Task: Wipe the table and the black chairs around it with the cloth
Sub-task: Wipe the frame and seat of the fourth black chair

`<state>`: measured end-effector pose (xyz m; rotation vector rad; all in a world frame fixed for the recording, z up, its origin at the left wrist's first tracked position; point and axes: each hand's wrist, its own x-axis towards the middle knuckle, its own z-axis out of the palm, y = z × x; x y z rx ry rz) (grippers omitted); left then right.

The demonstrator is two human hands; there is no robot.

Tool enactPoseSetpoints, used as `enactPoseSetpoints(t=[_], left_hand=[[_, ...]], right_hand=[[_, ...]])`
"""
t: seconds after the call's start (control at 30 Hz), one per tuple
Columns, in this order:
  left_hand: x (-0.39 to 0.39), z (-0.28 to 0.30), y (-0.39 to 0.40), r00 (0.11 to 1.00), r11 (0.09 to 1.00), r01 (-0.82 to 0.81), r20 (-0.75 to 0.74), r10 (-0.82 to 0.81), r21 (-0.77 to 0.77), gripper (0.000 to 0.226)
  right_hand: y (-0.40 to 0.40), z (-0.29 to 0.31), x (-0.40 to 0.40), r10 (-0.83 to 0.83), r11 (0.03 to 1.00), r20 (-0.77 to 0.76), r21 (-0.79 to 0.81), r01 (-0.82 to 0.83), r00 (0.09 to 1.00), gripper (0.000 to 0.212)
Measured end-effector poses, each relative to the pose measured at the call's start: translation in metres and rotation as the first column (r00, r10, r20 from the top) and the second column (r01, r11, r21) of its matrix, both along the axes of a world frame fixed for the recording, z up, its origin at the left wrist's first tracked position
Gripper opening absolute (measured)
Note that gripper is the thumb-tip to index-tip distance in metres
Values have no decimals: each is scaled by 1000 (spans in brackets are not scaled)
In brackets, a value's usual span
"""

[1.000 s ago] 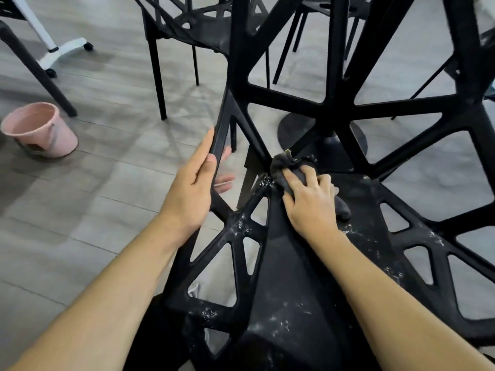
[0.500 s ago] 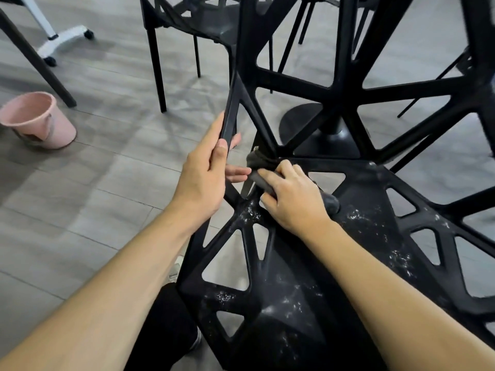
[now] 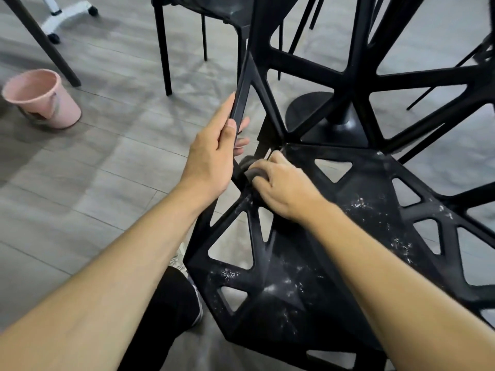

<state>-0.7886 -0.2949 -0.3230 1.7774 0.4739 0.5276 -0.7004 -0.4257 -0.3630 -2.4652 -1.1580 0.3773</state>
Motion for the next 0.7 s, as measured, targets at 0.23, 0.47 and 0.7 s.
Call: enactPoseSetpoints(t=[0.23, 0.47, 0.7], left_hand=[[-2, -1, -1, 1000, 1000, -5, -6, 5, 24, 44], [-2, -1, 0, 1000, 999, -16, -10, 16, 36, 44], [-4, 3, -2, 999, 998, -32, -4, 32, 46, 44]], right_hand=[[4, -1, 33, -34, 994, 143, -96, 48, 989, 34], [9, -19, 50, -174, 981, 264, -33, 189, 949, 33], [-19, -23, -8, -76, 986, 163, 156, 50, 984, 38]])
